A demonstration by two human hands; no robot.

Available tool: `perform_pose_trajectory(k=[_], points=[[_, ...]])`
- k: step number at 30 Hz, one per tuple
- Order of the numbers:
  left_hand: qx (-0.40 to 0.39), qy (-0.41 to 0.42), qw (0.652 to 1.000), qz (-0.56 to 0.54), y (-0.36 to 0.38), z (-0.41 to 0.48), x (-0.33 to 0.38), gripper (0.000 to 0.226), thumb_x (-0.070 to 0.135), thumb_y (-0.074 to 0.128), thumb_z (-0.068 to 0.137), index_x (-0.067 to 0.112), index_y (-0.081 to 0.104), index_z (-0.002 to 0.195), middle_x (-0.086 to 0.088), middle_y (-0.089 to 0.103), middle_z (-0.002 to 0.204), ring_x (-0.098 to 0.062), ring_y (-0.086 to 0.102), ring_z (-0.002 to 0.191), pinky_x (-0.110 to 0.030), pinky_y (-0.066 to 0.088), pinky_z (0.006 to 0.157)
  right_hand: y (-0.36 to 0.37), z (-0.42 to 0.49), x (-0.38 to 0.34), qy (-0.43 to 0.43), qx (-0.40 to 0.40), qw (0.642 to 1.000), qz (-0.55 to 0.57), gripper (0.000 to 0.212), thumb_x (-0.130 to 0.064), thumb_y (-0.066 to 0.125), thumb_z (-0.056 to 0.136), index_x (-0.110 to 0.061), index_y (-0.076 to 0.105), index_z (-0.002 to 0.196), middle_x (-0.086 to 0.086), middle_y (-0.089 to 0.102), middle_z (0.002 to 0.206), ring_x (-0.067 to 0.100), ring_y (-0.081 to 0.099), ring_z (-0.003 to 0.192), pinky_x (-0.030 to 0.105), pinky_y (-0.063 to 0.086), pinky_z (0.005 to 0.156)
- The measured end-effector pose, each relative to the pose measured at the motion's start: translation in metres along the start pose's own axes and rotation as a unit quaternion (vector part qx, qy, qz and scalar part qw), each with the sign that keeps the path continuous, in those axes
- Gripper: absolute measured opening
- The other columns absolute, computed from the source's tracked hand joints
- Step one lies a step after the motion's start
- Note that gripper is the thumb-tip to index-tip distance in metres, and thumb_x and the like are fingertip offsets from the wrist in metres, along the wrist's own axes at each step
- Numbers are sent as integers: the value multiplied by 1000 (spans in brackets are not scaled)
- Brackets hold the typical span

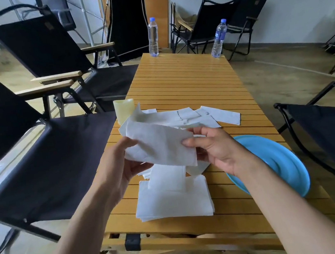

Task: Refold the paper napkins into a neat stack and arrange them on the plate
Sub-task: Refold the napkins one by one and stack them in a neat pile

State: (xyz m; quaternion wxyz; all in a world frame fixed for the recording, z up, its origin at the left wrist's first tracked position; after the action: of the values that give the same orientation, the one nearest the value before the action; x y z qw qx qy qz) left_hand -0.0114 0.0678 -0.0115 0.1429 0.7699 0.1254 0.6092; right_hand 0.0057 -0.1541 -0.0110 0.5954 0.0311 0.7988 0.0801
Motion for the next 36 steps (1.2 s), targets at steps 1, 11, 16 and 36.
perform_pose_trajectory(k=[1,11,16,36], points=[[20,-3,999,42,-2,-1,1,19,17,63,91,4,73,101,-16,74,92,-28,72,77,-34,62,66,0,-2,0,5,-7,1000,-20,33,0,77,80,-9,68,111,7,77,92,17,74,74,28,58,61],[41,-93,929,355,-32,-16,-1,15,28,87,73,16,81,80,-1,77,74,-7,70,56,-21,53,50,-19,-24,8,147,-60,954,-255,45,-8,91,68,-7,62,103,4,75,70,14,68,55,22,53,49],[21,-174,892,417,-36,-16,-23,11,25,80,84,14,78,87,5,77,70,-3,65,50,-19,39,46,-18,-24,20,174,-47,914,-363,43,-3,88,73,-8,56,101,1,71,57,14,72,55,22,54,47],[43,-180,862,472,-36,-5,-31,43,29,93,66,18,63,95,1,76,65,-10,71,57,-20,41,42,-4,7,11,-119,158,950,-240,18,-34,83,79,-27,76,94,-21,71,90,-7,62,82,3,41,59]])
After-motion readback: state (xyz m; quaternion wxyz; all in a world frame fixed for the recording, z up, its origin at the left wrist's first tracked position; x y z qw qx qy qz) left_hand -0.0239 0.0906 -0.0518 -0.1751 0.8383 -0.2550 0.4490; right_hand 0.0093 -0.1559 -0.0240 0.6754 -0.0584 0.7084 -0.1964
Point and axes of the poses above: each hand's wrist, its own z-axis towards the middle knuckle, its own y-axis out of the palm, x = y × z, the point moved 4 cm from there along z, towards the middle knuckle
